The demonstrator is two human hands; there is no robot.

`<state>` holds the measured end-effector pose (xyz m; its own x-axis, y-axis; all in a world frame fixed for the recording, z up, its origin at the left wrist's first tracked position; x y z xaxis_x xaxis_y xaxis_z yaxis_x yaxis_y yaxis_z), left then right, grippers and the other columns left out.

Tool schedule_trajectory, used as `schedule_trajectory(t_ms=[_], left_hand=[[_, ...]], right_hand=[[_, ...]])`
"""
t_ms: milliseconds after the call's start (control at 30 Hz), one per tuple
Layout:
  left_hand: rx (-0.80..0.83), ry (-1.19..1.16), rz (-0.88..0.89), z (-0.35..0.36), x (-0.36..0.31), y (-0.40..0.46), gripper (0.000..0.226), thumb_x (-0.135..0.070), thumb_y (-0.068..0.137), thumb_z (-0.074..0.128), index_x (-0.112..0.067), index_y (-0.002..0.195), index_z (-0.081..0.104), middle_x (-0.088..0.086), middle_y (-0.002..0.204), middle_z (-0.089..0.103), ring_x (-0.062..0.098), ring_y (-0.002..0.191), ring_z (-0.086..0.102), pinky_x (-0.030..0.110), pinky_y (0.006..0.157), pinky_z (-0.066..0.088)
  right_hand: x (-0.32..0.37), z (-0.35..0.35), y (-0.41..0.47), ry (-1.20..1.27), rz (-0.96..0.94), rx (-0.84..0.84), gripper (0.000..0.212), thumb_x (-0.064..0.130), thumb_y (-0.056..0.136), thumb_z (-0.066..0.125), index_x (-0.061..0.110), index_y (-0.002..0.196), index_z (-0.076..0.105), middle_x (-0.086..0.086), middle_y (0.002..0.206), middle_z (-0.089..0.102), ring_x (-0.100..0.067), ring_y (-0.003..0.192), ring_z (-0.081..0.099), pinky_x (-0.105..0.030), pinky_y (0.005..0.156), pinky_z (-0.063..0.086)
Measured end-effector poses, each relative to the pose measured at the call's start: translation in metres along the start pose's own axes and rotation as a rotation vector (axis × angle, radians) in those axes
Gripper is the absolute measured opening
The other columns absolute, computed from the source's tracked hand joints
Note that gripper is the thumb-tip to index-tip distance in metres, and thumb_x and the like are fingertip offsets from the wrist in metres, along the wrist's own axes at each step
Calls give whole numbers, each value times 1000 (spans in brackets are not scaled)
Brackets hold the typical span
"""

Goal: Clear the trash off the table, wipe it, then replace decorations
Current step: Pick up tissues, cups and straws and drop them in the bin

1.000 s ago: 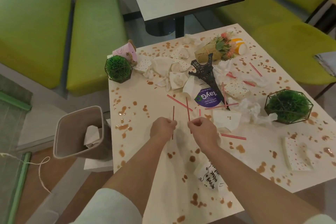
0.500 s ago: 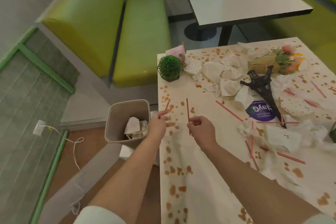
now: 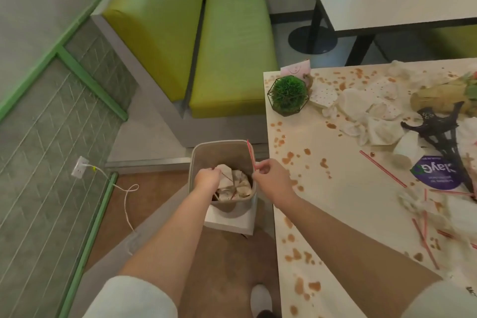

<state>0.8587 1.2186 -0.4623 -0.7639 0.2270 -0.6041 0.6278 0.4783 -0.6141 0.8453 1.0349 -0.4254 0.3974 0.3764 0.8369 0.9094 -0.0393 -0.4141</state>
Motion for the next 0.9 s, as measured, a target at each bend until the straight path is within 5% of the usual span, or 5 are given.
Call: schedule_trajectory(t_ms=[233, 333, 433, 600, 900], left_hand=[[44, 34, 107, -8, 6, 7, 36, -25, 97, 48, -13, 129, 61, 5, 133, 61, 28, 121, 56, 31, 96, 43], [39, 11, 155, -9, 6, 2, 33, -26, 99, 47, -19, 128, 60, -3, 124, 62, 19, 105, 57, 25, 86, 43], [52, 18, 186, -3, 6, -6, 28, -28, 100, 47, -22, 124, 59, -5, 118, 61, 15, 97, 53, 26, 81, 41], [105, 46, 244, 19, 1, -26, 16, -28, 98, 48, -26, 91, 62, 3, 100, 66, 24, 93, 60, 34, 87, 48], [279, 146, 348, 99, -14, -97, 25, -37, 98, 49, -19, 109, 63, -1, 101, 64, 22, 100, 61, 34, 87, 48]], right_hand=[[18, 40, 20, -92, -45, -2, 19, 10, 89, 63, 14, 108, 65, 7, 84, 60, -12, 81, 59, -22, 74, 48], [18, 48, 20, -146, -27, 41, 28, 14, 95, 60, 11, 123, 64, -3, 105, 68, -16, 95, 61, -21, 85, 45], [9, 46, 15, -194, 10, 90, 31, 19, 101, 50, 12, 129, 62, -5, 123, 65, -17, 103, 59, -16, 76, 40], [-8, 16, 3, -96, 14, -15, 23, 19, 97, 54, 16, 114, 68, -1, 114, 67, -15, 101, 60, -24, 83, 45], [-54, -81, -34, 117, 70, -204, 8, 25, 90, 61, 19, 87, 64, 2, 90, 68, -18, 75, 62, -31, 69, 51]])
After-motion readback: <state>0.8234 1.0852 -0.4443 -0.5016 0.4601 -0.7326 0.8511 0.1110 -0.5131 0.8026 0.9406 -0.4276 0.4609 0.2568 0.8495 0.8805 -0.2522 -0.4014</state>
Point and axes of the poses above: each hand's wrist, its own y-axis towards the middle knuckle, its own z-axis out of the palm, x = y × z, the point moved 3 cm from there along y, towards the middle knuckle
